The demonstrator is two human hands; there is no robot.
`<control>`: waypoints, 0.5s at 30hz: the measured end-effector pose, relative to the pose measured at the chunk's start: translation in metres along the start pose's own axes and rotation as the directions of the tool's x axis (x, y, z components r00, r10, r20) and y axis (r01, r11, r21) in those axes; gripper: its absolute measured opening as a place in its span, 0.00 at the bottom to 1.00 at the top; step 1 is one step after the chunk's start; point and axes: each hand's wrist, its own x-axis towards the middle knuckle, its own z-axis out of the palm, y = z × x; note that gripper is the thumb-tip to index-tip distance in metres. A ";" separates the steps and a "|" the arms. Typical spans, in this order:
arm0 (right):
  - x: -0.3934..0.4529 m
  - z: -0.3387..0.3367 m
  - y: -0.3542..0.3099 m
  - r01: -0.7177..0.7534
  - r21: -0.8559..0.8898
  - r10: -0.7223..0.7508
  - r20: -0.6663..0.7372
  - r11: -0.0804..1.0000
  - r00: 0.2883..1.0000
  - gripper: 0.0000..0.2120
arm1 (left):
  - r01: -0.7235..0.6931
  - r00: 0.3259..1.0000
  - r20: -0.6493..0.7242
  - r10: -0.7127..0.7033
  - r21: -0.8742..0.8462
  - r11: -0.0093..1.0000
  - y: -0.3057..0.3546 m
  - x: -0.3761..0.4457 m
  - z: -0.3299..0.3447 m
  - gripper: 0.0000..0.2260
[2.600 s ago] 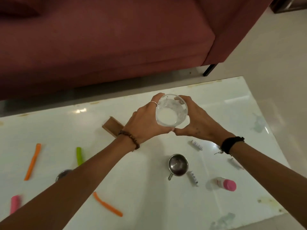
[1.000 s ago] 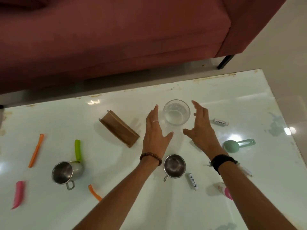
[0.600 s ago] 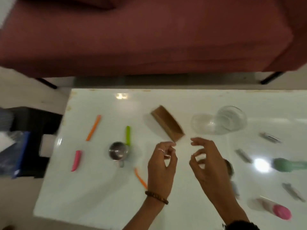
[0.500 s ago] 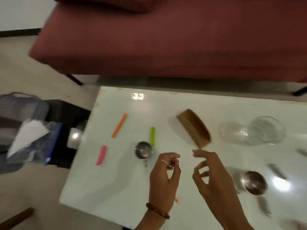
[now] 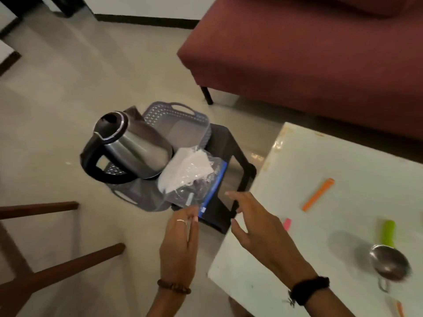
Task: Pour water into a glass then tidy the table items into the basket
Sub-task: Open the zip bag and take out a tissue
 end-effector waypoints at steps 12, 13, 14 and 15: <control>0.110 0.096 0.013 0.100 -0.173 -0.072 0.161 0.980 0.984 0.36 | -0.595 0.729 0.643 0.237 0.422 0.685 -0.105 0.143 0.020 0.27; 0.110 0.097 0.016 0.113 -0.203 -0.077 0.181 0.973 0.981 0.37 | -0.576 0.724 0.640 0.255 0.359 0.735 -0.108 0.146 0.023 0.26; 0.108 0.096 0.017 0.125 -0.234 -0.078 0.199 0.964 0.977 0.38 | -0.551 0.726 0.627 0.282 0.285 0.785 -0.108 0.147 0.023 0.25; 0.106 0.094 0.018 0.137 -0.260 -0.084 0.203 0.956 0.976 0.39 | -0.507 0.735 0.601 0.313 0.180 0.843 -0.105 0.146 0.021 0.24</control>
